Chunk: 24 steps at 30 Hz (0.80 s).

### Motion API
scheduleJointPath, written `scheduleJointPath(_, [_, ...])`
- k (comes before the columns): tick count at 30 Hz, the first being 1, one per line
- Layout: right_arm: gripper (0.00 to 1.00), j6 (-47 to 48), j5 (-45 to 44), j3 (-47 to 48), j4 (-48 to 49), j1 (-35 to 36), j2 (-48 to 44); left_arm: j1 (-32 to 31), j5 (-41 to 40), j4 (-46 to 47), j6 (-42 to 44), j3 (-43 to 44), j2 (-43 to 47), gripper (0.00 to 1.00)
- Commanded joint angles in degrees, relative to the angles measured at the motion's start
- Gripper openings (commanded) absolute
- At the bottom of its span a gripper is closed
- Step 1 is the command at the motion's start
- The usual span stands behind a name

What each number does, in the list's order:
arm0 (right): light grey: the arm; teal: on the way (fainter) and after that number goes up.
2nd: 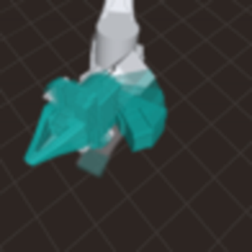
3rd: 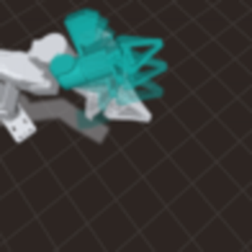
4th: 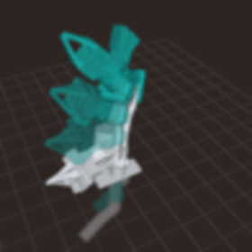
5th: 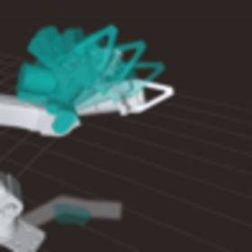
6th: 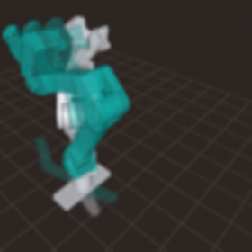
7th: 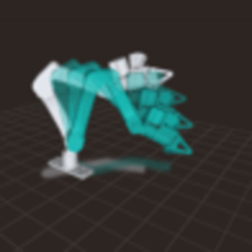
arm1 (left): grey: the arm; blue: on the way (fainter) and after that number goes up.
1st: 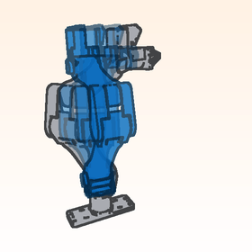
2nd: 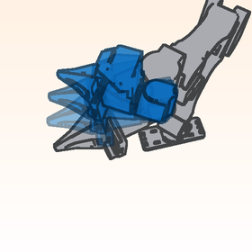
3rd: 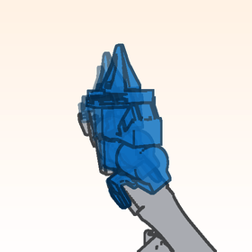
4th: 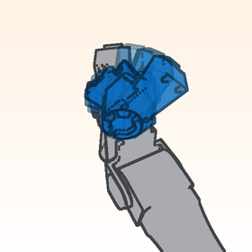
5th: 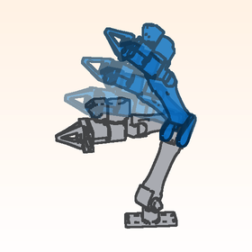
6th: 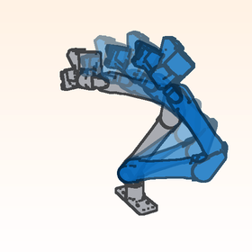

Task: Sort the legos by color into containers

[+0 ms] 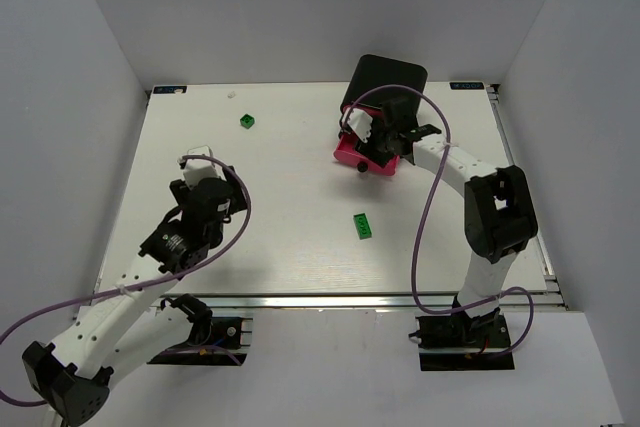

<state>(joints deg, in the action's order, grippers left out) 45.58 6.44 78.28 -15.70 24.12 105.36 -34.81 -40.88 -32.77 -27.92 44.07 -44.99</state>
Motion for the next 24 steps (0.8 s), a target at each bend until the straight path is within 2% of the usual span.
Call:
scheduleJointPath(1, [0.60,-0.23,-1.25,1.35,2.78,0.05,-1.12,0.18,1.24,-0.01,-0.20,-0.04,-0.71,0.89])
scheduleJointPath(4, [0.61,-0.76,-1.25,0.56,3.05,-0.21,-2.35,0.18,2.64,0.60,-0.03,-0.22,-1.85,0.88])
scheduleJointPath(6, [0.58,-2.24,-1.60,0.38,2.53,-0.39,-4.10,0.18,3.70,1.04,0.06,-0.22,-2.90,0.83])
scheduleJointPath(8, [0.52,-4.87,-1.34,-0.58,2.17,-0.30,-6.47,0.18,5.36,1.22,-0.29,-0.13,-5.18,0.62])
scheduleJointPath(10, [0.16,-13.20,-0.03,-2.51,4.01,-0.48,-12.09,0.79,6.08,0.87,-1.42,0.40,-7.12,0.48])
scheduleJointPath(11, [0.00,-17.15,1.02,-5.30,4.71,-1.09,-14.46,0.79,7.04,0.61,-1.78,0.66,-9.30,0.35])
scheduleJointPath(14, [0.00,-32.80,11.98,-13.11,7.26,-2.93,-23.77,2.90,10.11,-0.09,-3.71,2.24,-14.57,0.28])
scheduleJointPath(16, [0.00,-38.17,18.93,-16.92,8.14,-4.33,-29.23,4.82,11.70,-0.97,-6.08,4.52,-18.01,0.30])
scheduleJointPath(17, [0.02,-38.98,25.32,-18.15,7.54,-4.69,-30.38,5.62,12.49,-2.11,-6.96,5.31,-19.59,0.44])
scheduleJointPath(18, [0.43,-39.16,28.34,-19.47,6.66,-5.22,-31.78,6.58,14.23,-2.29,-7.84,5.93,-22.74,0.60])
scheduleJointPath(19, [0.54,-39.08,31.15,-19.92,4.91,-6.53,-32.32,7.46,15.38,-2.29,-8.63,6.81,-24.08,0.67])
scheduleJointPath(20, [0.62,-38.64,34.75,-20.27,4.28,-6.98,-32.76,9.39,16.27,-2.21,-9.08,7.16,-25.31,0.73])
scheduleJointPath(21, [0.71,-38.12,36.00,-20.97,3.76,-8.29,-33.37,10.36,18.28,-2.12,-9.60,7.51,-27.58,0.84])
scheduleJointPath(22, [0.72,-37.68,37.15,-21.41,3.49,-8.73,-33.81,11.33,19.43,-2.03,-9.87,8.39,-28.82,0.88])
scheduleJointPath(24, [0.72,-36.97,39.26,-21.85,3.49,-10.75,-34.52,14.32,22.93,-1.15,-10.13,9.18,-31.89,0.89])
